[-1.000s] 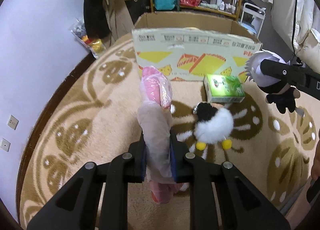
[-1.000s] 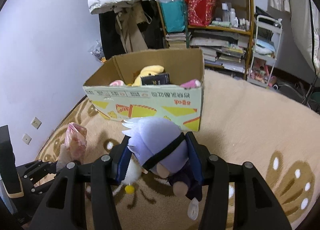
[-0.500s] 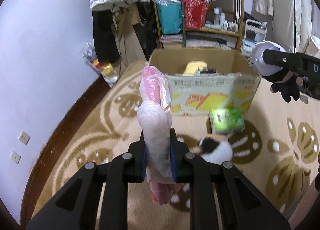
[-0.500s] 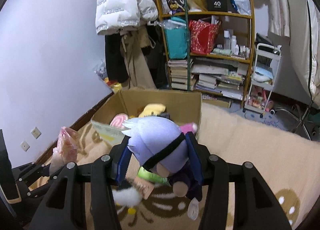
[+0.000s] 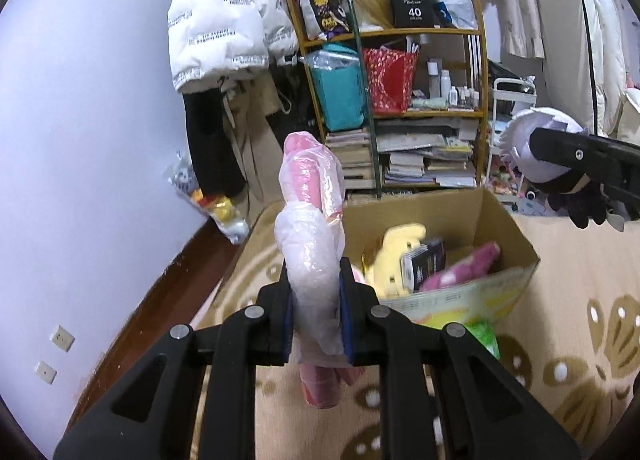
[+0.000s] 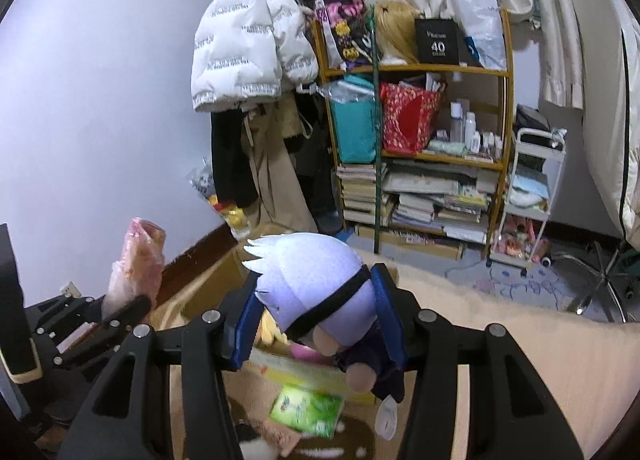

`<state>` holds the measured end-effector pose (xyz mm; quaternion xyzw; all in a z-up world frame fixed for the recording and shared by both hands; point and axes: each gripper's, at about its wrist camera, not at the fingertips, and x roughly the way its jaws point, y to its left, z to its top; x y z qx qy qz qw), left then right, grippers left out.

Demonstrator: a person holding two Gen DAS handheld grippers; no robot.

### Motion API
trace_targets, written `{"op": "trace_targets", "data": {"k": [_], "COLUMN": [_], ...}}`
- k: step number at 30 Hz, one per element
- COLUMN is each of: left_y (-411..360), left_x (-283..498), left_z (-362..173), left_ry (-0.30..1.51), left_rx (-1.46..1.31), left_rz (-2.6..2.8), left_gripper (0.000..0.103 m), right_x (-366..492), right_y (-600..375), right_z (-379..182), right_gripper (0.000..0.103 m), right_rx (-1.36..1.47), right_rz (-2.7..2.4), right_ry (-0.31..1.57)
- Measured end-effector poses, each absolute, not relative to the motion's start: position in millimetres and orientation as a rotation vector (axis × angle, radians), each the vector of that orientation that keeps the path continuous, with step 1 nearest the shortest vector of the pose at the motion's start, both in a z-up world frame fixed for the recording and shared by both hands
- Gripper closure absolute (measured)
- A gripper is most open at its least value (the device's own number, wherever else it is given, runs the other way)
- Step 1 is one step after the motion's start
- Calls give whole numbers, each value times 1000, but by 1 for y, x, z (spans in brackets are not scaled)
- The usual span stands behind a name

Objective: Organize soft objects
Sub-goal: 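Lift the pink roll and the doll and carry both over the box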

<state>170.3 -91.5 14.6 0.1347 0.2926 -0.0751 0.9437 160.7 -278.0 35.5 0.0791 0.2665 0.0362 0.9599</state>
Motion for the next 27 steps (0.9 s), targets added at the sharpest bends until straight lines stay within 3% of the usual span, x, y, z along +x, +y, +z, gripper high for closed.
{"op": "trace_targets", "data": {"k": [10, 27], "left_y": [-106, -107], "left_x": [217, 255], "left_z": [17, -32], "left_ry": [606, 774], "left_rx": [236, 189], "left_rz": [-175, -219], "left_gripper": [86, 83], "right_x": [194, 222], "right_y": [-282, -284], "right_z": [44, -31], "right_gripper": [48, 47], "right_rx": [200, 303], "right_rz": [84, 130], "right_ry": [500, 702]}}
